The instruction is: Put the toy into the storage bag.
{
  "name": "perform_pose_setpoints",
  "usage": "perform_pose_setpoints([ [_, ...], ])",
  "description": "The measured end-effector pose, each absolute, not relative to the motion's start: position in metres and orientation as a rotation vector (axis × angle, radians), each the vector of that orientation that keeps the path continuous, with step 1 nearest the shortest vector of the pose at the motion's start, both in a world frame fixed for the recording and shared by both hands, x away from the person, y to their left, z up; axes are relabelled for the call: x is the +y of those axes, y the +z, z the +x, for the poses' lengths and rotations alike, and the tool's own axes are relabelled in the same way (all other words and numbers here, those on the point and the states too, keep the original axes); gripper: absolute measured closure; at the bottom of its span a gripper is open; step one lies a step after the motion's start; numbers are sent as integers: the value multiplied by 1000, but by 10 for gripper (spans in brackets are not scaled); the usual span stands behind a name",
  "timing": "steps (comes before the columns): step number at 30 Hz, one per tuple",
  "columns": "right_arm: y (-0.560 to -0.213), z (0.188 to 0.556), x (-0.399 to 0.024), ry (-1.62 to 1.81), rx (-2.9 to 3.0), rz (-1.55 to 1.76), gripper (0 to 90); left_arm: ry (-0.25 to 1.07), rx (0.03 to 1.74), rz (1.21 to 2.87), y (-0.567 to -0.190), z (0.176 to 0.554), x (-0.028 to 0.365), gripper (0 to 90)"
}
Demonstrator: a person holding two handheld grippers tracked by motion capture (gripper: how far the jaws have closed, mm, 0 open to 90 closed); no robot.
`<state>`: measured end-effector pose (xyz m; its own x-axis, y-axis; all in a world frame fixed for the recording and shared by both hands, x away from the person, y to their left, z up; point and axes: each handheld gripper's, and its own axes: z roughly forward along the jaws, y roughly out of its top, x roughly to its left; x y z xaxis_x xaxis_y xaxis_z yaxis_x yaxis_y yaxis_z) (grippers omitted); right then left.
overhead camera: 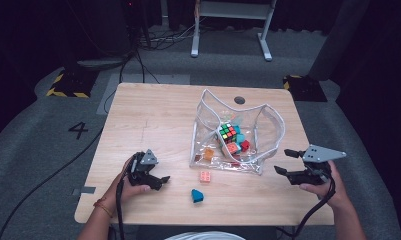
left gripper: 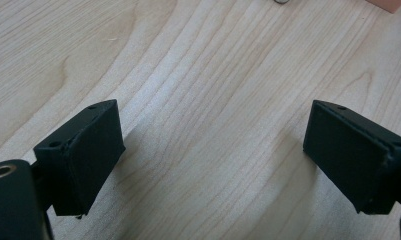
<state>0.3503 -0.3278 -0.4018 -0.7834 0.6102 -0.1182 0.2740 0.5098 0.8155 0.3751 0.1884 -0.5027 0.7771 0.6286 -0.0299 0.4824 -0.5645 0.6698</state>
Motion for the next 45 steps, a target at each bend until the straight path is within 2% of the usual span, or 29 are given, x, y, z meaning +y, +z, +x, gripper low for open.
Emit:
perform_pose_setpoints([
  [14,-441,330,-307,1187,2488,667,312,277,822,2282,-503,375,188,92],
  [32,-479,326,-244,1200,2679,520,327,272,823,2281,-503,375,188,92],
  [45,-498,325,-182,1156,2790,337,324,275,822,2282,-503,375,188,92],
])
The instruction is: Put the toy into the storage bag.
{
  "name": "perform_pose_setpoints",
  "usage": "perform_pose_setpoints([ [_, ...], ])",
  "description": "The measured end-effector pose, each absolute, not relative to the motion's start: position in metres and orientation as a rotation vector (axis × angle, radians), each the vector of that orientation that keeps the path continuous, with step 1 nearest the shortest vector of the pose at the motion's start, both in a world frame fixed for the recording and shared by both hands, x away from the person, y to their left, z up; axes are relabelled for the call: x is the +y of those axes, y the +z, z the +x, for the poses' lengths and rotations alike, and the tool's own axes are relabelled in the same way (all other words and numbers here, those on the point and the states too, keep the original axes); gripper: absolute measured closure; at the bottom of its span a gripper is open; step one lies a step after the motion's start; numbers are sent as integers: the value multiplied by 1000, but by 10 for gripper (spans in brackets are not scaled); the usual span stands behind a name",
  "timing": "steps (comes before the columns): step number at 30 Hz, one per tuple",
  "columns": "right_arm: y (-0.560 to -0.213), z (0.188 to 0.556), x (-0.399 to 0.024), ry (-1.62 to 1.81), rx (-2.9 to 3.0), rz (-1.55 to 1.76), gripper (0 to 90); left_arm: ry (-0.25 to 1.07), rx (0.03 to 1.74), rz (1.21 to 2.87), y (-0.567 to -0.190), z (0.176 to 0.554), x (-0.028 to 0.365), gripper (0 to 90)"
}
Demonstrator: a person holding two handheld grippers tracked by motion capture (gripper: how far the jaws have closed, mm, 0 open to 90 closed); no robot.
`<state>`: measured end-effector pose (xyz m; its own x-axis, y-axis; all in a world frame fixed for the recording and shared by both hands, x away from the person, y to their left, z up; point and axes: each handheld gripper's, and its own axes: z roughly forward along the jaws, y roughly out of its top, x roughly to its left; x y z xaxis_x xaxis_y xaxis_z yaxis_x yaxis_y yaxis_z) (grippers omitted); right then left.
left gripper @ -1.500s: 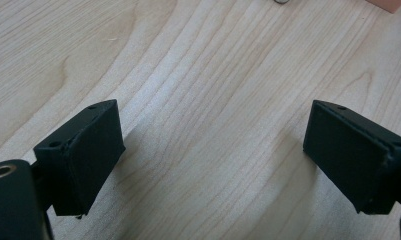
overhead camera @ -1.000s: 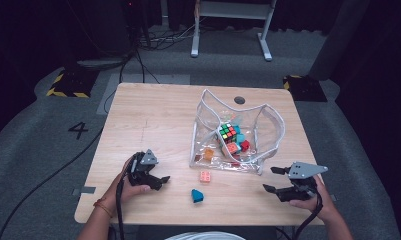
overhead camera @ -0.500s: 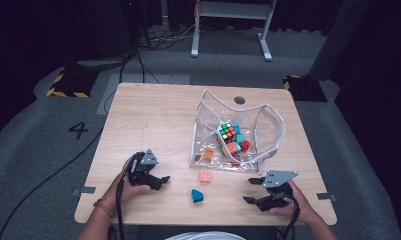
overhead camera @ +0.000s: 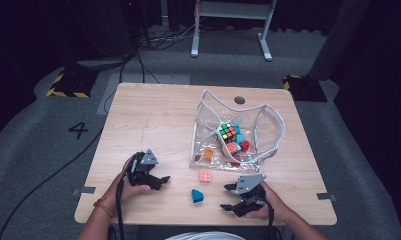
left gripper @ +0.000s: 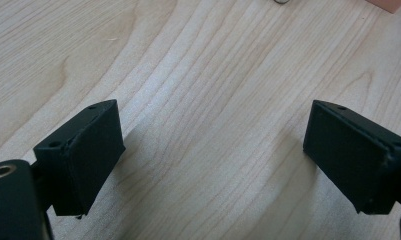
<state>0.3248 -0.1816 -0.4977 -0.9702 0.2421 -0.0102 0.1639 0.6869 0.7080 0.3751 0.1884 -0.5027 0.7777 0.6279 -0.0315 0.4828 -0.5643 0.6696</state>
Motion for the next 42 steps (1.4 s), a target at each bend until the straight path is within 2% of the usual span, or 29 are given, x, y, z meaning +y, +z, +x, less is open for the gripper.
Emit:
perform_pose_setpoints([
  [27,-503,336,-104,1232,2806,256,314,277,821,2283,-503,375,188,92],
  [31,-503,337,-100,1243,2800,254,356,277,821,2283,-503,375,188,92],
  [36,-503,336,-102,1276,2789,292,548,277,822,2283,-503,375,188,92],
  [42,-502,338,-108,1310,2806,256,554,277,822,2282,-503,375,188,92],
])
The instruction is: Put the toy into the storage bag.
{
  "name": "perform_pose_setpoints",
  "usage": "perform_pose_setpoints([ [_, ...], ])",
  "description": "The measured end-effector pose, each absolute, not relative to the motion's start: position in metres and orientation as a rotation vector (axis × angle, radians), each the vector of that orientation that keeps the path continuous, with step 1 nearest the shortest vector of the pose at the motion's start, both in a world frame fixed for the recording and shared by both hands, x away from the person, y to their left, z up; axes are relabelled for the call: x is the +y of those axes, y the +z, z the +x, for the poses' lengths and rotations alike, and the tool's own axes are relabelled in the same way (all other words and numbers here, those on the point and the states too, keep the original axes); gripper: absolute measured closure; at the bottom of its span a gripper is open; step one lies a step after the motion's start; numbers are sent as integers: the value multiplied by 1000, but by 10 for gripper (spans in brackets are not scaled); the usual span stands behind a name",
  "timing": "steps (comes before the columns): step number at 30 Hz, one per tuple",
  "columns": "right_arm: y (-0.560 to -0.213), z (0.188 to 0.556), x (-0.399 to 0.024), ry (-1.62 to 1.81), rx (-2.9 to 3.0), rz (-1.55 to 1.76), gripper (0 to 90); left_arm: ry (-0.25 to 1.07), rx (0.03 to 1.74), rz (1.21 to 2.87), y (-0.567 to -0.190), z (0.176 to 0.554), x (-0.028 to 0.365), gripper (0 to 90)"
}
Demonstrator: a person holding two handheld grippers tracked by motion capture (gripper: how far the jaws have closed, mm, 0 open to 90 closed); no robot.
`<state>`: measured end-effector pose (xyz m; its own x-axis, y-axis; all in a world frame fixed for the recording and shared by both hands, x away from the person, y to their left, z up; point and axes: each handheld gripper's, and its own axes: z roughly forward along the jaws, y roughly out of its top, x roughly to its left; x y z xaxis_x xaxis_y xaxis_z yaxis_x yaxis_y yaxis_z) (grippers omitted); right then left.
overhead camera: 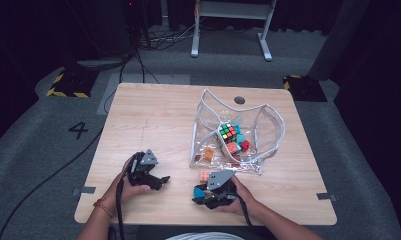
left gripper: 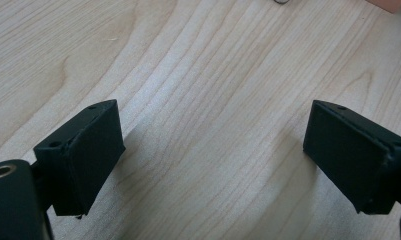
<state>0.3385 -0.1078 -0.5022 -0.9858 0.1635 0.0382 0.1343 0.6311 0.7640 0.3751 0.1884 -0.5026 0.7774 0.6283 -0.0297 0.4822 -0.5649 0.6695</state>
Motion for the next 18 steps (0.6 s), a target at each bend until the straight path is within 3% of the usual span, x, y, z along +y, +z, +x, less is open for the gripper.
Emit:
perform_pose_setpoints([
  [18,-479,343,-176,1256,2686,322,554,272,825,2277,-503,375,188,92],
])
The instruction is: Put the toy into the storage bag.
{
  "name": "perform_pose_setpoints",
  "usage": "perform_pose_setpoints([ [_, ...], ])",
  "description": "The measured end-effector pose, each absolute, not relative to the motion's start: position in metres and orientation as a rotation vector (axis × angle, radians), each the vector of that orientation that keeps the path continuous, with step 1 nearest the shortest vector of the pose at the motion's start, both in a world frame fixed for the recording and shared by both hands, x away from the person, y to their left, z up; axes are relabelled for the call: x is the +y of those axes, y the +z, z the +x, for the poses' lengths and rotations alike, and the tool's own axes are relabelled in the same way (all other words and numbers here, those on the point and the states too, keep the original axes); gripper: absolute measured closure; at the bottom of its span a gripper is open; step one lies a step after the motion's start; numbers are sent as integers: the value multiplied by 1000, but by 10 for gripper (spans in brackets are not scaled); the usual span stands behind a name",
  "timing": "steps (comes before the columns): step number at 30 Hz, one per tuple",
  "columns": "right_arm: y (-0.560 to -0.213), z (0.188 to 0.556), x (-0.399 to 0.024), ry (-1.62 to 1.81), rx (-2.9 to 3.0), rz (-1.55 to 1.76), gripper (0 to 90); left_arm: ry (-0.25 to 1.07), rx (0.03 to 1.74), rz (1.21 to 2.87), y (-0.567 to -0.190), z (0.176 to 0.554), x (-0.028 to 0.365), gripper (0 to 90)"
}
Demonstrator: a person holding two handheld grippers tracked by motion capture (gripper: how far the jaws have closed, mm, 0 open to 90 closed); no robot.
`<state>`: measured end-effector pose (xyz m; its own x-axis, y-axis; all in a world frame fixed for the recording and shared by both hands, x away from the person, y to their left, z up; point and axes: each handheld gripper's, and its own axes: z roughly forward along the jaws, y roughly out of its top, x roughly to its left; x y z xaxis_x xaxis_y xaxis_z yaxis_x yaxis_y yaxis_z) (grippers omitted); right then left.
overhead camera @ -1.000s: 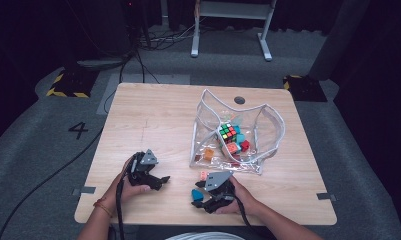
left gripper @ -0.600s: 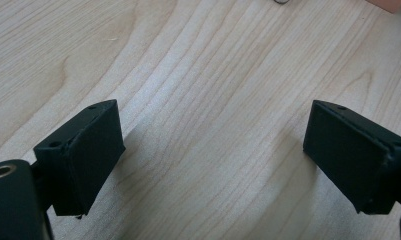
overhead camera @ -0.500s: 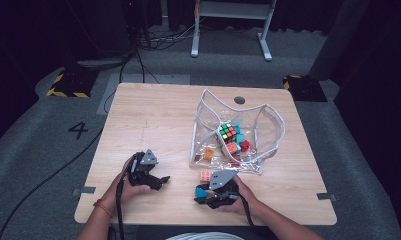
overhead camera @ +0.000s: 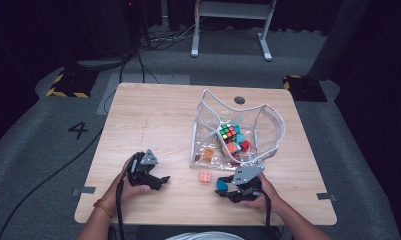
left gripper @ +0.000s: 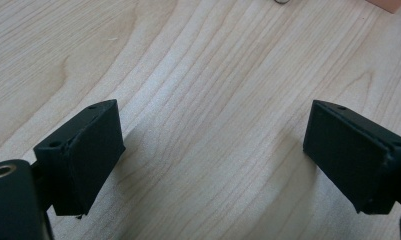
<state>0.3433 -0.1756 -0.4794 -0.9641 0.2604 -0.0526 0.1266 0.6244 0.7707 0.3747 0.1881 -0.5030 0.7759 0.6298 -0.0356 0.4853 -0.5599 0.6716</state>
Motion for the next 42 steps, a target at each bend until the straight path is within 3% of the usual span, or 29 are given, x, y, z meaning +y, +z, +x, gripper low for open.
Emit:
perform_pose_setpoints([
  [31,-472,348,-300,1156,2528,704,554,277,827,2277,-503,374,188,92],
  [42,-455,362,-351,1125,2387,855,554,276,828,2277,-503,374,188,92],
])
